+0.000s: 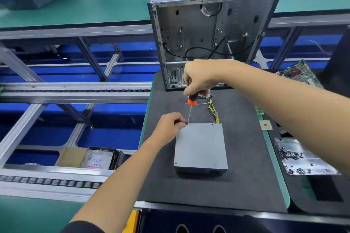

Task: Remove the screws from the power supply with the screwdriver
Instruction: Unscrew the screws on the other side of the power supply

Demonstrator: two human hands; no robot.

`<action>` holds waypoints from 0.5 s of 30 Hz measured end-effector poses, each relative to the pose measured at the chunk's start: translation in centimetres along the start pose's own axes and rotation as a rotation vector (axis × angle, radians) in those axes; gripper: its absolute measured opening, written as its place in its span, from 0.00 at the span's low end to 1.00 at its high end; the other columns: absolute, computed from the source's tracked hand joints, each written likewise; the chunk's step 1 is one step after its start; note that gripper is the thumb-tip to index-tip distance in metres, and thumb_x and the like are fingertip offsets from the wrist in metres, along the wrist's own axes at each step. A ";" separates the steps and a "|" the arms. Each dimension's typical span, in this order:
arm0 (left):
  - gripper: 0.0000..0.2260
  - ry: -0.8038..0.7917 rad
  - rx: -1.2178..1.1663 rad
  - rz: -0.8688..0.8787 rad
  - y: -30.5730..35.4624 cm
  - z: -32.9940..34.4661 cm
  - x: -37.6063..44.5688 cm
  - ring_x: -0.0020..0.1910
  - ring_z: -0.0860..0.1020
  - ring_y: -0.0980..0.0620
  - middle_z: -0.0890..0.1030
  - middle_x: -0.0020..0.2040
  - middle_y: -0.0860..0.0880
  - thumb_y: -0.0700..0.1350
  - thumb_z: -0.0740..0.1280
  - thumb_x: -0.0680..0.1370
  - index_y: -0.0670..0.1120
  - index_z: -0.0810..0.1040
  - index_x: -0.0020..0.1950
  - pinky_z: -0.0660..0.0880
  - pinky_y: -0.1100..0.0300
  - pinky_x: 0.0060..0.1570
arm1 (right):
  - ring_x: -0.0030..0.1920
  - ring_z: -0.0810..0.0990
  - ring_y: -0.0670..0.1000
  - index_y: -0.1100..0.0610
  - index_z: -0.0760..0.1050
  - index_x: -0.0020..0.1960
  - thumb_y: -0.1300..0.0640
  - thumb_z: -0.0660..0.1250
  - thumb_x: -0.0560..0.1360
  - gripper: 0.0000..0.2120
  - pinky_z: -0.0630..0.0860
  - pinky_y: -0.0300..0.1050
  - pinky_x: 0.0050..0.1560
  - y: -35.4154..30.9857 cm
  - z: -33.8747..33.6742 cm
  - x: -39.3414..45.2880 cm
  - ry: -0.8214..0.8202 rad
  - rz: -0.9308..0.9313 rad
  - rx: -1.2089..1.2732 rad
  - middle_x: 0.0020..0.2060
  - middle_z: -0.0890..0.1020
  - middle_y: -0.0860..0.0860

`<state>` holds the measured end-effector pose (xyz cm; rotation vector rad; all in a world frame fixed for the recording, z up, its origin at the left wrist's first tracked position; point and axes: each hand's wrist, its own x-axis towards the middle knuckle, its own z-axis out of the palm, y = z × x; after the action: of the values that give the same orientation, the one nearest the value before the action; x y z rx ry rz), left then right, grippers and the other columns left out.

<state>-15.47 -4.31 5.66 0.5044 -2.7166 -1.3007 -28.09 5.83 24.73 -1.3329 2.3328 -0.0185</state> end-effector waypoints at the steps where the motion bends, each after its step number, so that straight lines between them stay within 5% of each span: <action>1: 0.05 0.008 0.004 0.011 0.0 0.0 0.0 0.42 0.77 0.61 0.81 0.41 0.55 0.37 0.69 0.75 0.46 0.81 0.42 0.70 0.70 0.44 | 0.27 0.83 0.48 0.60 0.77 0.38 0.53 0.68 0.73 0.10 0.71 0.35 0.28 0.3 -0.1 -0.3 0.009 -0.011 0.010 0.24 0.82 0.49; 10: 0.08 0.026 0.307 0.347 -0.6 -0.2 -0.9 0.47 0.78 0.48 0.83 0.46 0.48 0.36 0.66 0.75 0.42 0.82 0.50 0.75 0.53 0.49 | 0.23 0.81 0.47 0.58 0.79 0.35 0.56 0.69 0.69 0.07 0.68 0.33 0.22 1.3 -0.5 -1.3 0.136 -0.018 0.048 0.20 0.78 0.46; 15: 0.09 0.013 0.305 0.365 -0.2 -0.6 -1.0 0.44 0.79 0.47 0.84 0.43 0.47 0.36 0.65 0.71 0.41 0.83 0.47 0.77 0.55 0.47 | 0.23 0.79 0.46 0.57 0.79 0.36 0.56 0.68 0.70 0.07 0.67 0.32 0.23 1.0 0.4 -1.3 0.132 -0.026 0.037 0.18 0.76 0.44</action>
<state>-14.32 -4.52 5.92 0.0271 -2.8301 -0.7994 -28.24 7.50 24.58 -1.3821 2.4115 -0.1614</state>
